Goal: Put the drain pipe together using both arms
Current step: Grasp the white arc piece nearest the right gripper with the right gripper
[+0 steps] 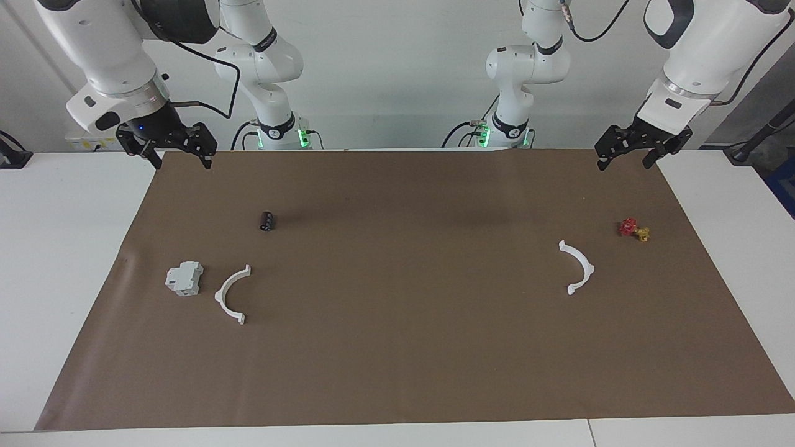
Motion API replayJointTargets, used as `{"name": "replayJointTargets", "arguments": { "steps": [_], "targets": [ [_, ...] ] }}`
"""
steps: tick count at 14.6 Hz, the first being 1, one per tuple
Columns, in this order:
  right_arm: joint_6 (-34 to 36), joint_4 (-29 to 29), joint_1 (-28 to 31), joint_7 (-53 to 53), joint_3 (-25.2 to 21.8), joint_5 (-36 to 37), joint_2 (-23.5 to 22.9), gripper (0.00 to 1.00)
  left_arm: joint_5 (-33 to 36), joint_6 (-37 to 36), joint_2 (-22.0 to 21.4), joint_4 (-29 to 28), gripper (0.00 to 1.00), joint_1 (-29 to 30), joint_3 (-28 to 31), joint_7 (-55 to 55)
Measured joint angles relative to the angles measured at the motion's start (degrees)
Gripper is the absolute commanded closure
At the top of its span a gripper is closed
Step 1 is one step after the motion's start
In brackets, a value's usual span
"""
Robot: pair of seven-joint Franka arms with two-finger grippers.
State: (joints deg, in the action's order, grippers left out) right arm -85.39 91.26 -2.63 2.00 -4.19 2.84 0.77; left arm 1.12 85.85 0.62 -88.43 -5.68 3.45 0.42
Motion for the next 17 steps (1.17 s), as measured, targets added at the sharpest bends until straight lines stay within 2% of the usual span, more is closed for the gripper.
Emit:
{"name": "replayJointTargets", "arguments": {
  "steps": [5,8,10,13,17],
  "targets": [
    [-0.2,0.0,0.0,0.0,0.0,0.0,0.0,0.0,0.0,0.0,0.0,0.0,0.0,0.0,0.0,0.0],
    [-3.9,0.5,0.0,0.9,0.0,0.0,0.0,0.0,0.0,0.0,0.0,0.0,0.0,0.0,0.1,0.0],
    [-8.9,2.8,0.0,1.1,0.0,0.0,-0.1,0.0,0.0,0.0,0.0,0.0,0.0,0.0,0.1,0.0],
    [-20.2,9.5,0.0,1.7,0.0,0.0,-2.4,0.0,0.0,0.0,0.0,0.0,0.0,0.0,0.1,0.0],
    [-33.2,12.1,1.1,9.3,-0.1,-5.0,-12.0,0.0,0.0,0.0,0.0,0.0,0.0,0.0,0.1,0.0]
  ]
}}
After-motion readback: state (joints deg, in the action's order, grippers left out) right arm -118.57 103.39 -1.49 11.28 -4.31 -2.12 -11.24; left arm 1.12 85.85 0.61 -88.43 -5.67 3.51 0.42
